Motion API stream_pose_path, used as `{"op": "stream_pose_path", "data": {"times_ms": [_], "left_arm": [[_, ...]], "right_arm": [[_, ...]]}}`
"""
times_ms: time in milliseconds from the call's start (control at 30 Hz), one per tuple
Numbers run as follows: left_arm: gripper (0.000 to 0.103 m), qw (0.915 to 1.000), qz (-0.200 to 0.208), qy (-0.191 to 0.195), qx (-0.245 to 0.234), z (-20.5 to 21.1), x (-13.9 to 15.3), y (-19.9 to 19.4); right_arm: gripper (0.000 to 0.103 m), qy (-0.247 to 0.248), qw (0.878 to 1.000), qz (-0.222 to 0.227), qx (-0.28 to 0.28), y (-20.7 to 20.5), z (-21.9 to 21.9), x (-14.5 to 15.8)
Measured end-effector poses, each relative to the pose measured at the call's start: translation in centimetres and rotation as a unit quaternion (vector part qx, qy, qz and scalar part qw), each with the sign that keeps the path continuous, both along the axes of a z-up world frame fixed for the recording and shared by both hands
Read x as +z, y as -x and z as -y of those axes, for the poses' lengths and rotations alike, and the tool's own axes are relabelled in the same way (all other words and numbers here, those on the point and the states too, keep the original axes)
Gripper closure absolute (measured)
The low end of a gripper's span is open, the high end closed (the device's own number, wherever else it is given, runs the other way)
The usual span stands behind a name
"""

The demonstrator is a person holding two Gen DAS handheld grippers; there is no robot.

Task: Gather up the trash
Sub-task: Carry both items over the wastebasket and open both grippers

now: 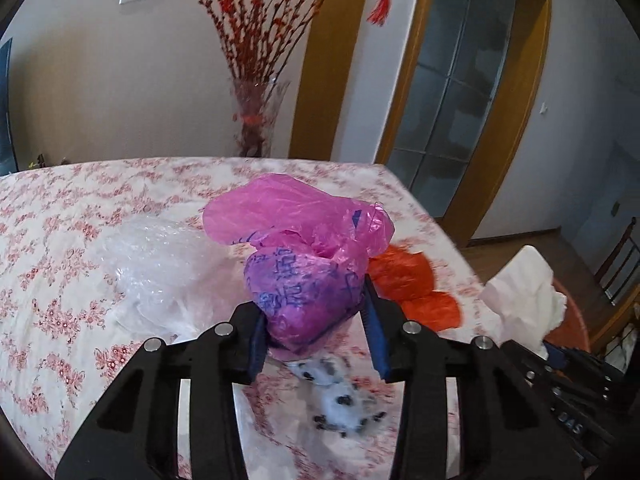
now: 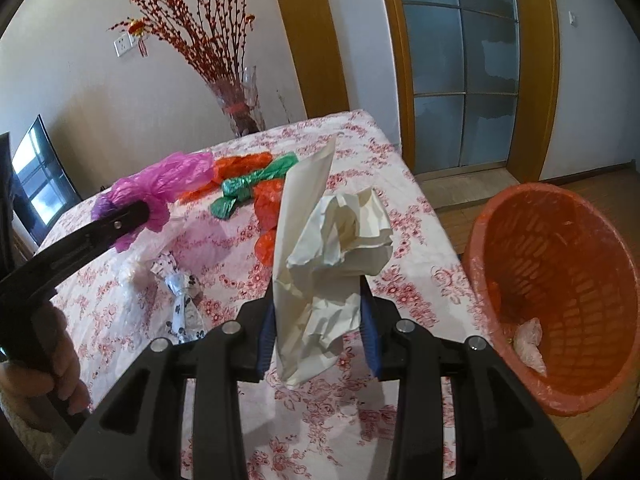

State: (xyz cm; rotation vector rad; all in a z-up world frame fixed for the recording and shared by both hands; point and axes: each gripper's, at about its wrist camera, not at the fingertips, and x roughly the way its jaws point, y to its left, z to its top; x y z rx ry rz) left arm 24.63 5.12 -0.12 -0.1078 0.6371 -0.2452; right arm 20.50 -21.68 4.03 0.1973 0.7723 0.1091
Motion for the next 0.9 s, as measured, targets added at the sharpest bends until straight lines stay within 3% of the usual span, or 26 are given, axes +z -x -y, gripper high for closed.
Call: {"op": "stream_pose_path", "data": {"times_ms": [433, 900], "left_arm": [[0.062, 0.9969, 0.014, 0.029, -0.072, 5.3, 1.8, 2.1], [0.062, 0.9849, -0.004, 0.055, -0.164, 14.8, 1.0, 3.1]], "right_arm": [[0.067, -0.001, 0.998, 0.032, -0.056, 2.1, 6.1, 2.3], [0.067, 0.007, 0.990, 0.043, -0.137, 4.4, 14.7, 2.8]]}}
